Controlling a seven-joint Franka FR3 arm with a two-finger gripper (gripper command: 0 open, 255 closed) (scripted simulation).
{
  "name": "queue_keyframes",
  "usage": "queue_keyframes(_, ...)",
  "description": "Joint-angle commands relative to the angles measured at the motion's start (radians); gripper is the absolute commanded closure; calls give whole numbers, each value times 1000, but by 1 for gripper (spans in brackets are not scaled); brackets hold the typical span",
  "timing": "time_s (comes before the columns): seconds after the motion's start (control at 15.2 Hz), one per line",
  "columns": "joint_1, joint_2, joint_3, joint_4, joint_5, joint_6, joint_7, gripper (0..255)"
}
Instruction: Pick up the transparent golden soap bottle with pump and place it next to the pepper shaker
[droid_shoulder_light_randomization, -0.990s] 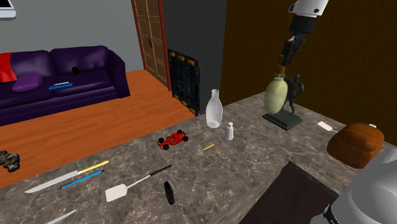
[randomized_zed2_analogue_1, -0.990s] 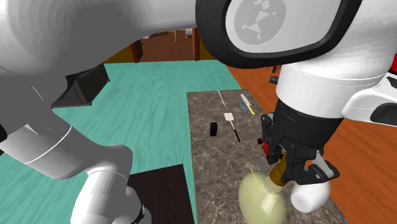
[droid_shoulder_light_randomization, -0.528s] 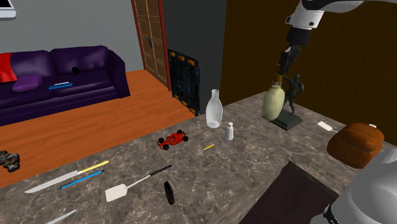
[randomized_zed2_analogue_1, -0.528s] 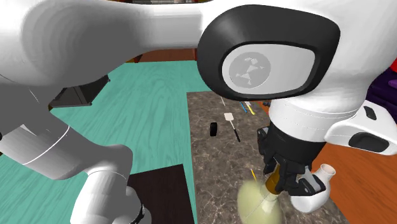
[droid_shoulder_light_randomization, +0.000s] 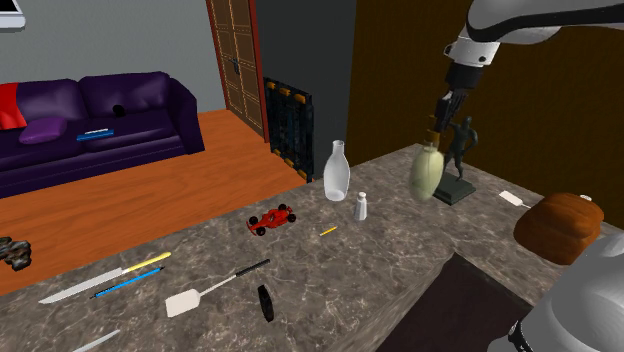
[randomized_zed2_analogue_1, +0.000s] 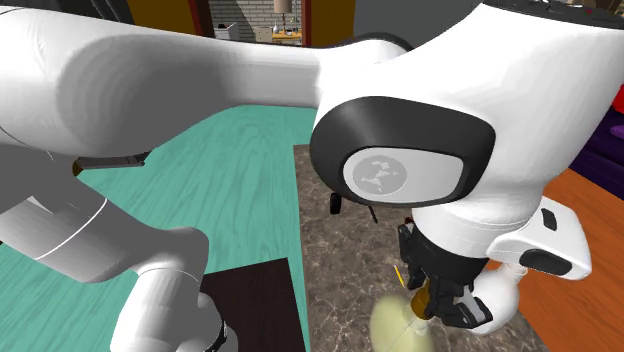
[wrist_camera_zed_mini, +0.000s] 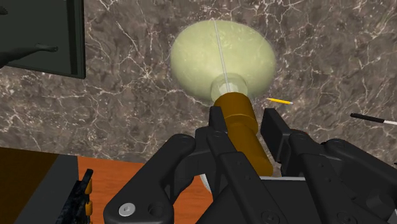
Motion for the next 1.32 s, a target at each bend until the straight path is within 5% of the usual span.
queue_keyframes(0.0,-2,-5,-2,-33,-2,29,-2,255)
queue_keyframes(1.25,-7,10,-20,-277,-6,287,-19,255)
